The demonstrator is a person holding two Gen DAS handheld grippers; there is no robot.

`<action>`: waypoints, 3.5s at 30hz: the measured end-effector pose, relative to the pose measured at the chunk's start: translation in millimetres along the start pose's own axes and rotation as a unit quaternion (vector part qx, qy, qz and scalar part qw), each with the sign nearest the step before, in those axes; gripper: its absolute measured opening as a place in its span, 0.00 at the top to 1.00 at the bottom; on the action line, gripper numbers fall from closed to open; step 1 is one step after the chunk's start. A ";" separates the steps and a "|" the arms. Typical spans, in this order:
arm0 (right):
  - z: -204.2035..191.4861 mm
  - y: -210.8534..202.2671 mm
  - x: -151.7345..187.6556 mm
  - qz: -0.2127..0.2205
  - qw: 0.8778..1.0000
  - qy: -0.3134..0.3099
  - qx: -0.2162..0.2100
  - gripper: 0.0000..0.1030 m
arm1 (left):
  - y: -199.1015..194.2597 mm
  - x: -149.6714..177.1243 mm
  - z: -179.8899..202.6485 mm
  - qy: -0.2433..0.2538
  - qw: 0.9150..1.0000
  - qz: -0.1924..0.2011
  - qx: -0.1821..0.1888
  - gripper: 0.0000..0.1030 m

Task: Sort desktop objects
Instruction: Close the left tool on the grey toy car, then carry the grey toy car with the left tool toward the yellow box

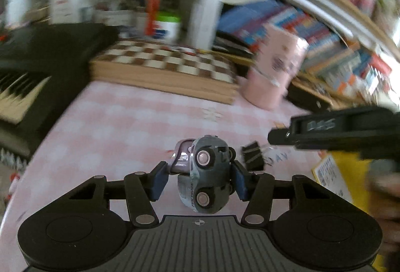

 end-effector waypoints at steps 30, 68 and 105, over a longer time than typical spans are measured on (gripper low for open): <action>-18.8 -63.1 22.1 0.046 0.996 -0.064 -0.053 0.99 | -128.8 20.4 -21.6 -0.077 0.994 0.076 -0.030 0.49; 10.7 -302.0 264.0 0.047 0.998 0.023 0.043 0.98 | -255.6 139.5 60.0 0.091 0.979 -0.045 0.180 0.49; 117.5 -342.2 310.1 0.018 0.982 0.119 0.144 0.98 | -209.2 164.1 187.4 0.176 0.926 -0.121 0.311 0.49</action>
Point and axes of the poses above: each gripper's, at about its wrist camera, not at the fingertips, and y roughly the way its jaws point, z to its right, x to its underside, the point moved 2 cm from there along y, roughly the way its jaws point, and after that the axes turned 8 degrees about x, right-handed, at the moved point
